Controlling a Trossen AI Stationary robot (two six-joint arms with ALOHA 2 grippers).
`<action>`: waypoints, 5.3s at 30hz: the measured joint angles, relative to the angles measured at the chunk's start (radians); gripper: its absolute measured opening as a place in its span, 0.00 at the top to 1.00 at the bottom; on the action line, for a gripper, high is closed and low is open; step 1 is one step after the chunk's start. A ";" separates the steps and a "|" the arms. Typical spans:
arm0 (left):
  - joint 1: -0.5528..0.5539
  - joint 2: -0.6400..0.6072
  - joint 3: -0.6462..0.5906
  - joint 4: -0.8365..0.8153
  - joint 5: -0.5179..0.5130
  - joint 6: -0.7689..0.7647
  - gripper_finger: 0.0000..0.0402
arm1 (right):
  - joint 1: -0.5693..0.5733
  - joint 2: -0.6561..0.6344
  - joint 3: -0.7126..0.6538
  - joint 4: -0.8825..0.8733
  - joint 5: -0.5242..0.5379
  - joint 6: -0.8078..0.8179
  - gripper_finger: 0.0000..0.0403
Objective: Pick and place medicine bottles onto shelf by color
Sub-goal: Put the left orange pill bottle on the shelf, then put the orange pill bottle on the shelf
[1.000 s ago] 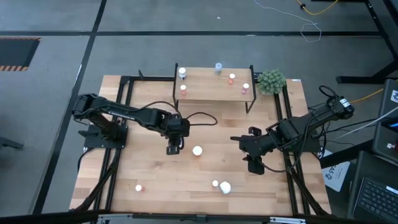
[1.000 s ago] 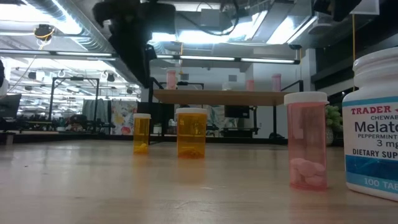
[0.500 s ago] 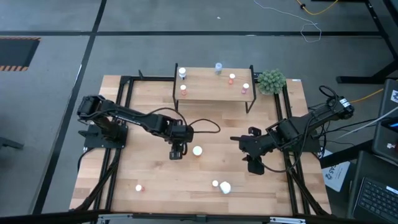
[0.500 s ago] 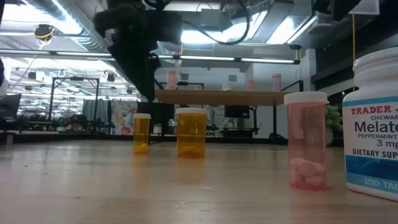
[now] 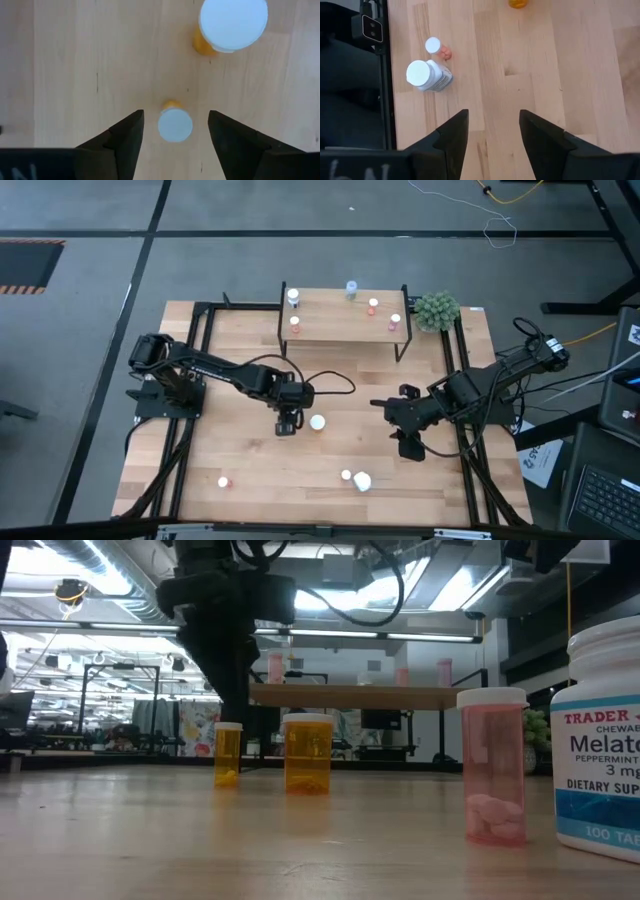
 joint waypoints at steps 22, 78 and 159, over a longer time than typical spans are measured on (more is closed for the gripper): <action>-0.007 0.098 -0.001 -0.012 0.001 -0.002 0.46 | 0.000 0.000 0.000 -0.001 0.001 0.001 0.56; 0.629 0.193 0.733 -0.272 0.087 0.443 0.77 | 0.000 0.000 0.000 -0.002 0.001 -0.052 0.56; 0.543 0.228 0.778 -0.225 0.016 0.454 0.60 | 0.000 0.000 0.000 -0.002 0.000 -0.043 0.56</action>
